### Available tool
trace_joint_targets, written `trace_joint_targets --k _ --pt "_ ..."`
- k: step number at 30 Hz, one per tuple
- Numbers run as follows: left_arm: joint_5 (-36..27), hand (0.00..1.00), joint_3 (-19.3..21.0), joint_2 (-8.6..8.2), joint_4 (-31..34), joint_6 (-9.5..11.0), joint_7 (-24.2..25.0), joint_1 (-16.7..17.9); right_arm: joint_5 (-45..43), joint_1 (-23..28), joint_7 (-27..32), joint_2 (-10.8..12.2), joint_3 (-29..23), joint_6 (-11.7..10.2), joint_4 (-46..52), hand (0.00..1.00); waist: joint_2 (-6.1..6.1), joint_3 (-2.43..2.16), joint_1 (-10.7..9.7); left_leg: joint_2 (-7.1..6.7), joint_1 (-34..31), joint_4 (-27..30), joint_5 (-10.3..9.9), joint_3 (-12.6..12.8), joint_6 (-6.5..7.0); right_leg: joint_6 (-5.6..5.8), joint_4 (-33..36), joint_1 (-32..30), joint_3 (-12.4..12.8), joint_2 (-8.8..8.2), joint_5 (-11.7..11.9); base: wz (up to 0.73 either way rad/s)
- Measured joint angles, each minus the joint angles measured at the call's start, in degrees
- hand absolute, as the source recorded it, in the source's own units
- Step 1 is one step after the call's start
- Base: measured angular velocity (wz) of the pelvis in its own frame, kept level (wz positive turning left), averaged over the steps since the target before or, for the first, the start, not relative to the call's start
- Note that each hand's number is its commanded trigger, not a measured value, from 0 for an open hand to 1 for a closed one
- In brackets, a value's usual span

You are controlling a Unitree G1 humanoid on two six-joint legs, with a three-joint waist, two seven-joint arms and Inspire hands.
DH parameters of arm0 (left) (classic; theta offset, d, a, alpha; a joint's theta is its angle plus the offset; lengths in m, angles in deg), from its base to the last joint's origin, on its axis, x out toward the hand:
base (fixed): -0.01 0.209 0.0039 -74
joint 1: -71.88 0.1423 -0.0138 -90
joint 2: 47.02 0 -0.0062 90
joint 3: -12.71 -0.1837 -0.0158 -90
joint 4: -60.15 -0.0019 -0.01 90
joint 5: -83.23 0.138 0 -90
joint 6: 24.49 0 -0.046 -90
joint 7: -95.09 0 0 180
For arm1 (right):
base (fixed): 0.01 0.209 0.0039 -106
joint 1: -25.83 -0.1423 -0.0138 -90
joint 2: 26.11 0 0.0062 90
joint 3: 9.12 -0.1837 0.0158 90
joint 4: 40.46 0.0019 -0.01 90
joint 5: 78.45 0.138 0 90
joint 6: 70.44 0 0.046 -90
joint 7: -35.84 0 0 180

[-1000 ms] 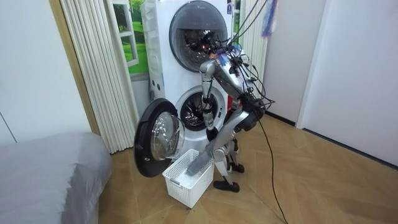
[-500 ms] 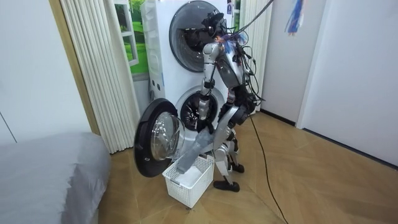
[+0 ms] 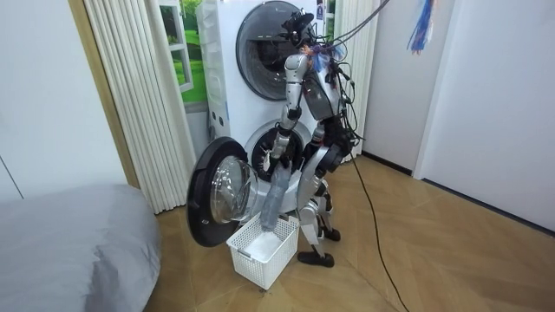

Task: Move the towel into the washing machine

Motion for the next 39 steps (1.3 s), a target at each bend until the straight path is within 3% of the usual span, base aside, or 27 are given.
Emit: trace_joint_targets --k 7,11,14,15,17,22,28,39 --pt "-18.1 1.00 0.0 -0.17 4.1 -0.1 10.3 5.6 -1.6 1.5 -0.7 0.2 -0.1 0.1 2.6 0.00 -0.45 -0.23 0.2 -0.04 0.0 0.2 0.2 -0.1 0.29 -0.09 -0.8 0.6 0.0 0.14 0.0 0.00" --pt "-26.9 1.00 -0.2 -0.02 7.0 0.0 13.8 6.6 -1.5 2.6 -0.9 0.3 0.0 0.1 2.9 0.00 -0.78 -0.48 1.5 0.30 -0.4 0.4 0.2 -0.5 0.32 -0.12 -1.7 0.9 -0.8 0.28 0.6 0.00" --pt "-31.2 1.00 -0.2 -0.15 7.4 0.0 16.5 7.0 -1.8 3.3 -1.8 0.4 -0.1 -0.3 2.6 0.00 -0.48 -0.97 1.5 0.61 0.6 0.0 0.2 -1.6 0.34 -0.11 -3.6 3.1 -2.0 1.15 1.2 0.11" --pt "-33.2 1.00 -0.2 -0.18 8.3 -0.1 17.4 7.8 -2.1 3.6 -2.0 0.5 -0.5 -0.3 2.2 0.00 -0.38 -1.42 1.6 0.65 1.2 -0.4 0.3 -1.8 0.29 -0.05 -4.5 4.1 -2.2 1.31 1.4 0.07" --pt "-36.4 1.00 -0.1 -0.43 9.1 -0.2 19.1 8.6 -2.3 4.2 -2.0 0.5 -1.0 -0.3 2.2 0.00 -0.25 -1.78 1.9 0.59 2.3 -1.0 0.3 -2.0 0.27 0.07 -5.3 5.3 -2.3 1.39 1.5 0.04" --pt "-44.1 1.00 0.6 -1.02 10.2 -0.6 22.0 8.8 -3.4 6.2 -2.3 0.7 -1.6 -0.2 4.0 0.00 -0.33 -1.97 3.6 0.62 4.3 -2.0 0.3 -1.4 0.25 0.13 -6.0 7.0 -2.0 1.48 1.6 -0.03" --pt "-46.7 1.00 1.5 -1.44 11.7 -0.8 23.2 8.9 -4.1 6.2 -2.9 0.7 -1.7 -0.2 4.2 0.00 -0.33 -1.97 4.6 0.65 4.5 -2.1 0.3 -1.3 0.19 0.12 -6.0 6.9 -1.5 1.67 1.6 -0.01" --pt "-46.9 1.00 3.2 -1.48 15.5 -1.1 23.6 8.9 -4.1 6.1 -3.3 0.7 -1.8 0.0 4.2 0.00 -0.33 -1.96 4.6 0.69 4.3 -2.1 0.3 -1.4 0.19 0.12 -6.0 6.9 -1.7 1.66 1.6 0.00"
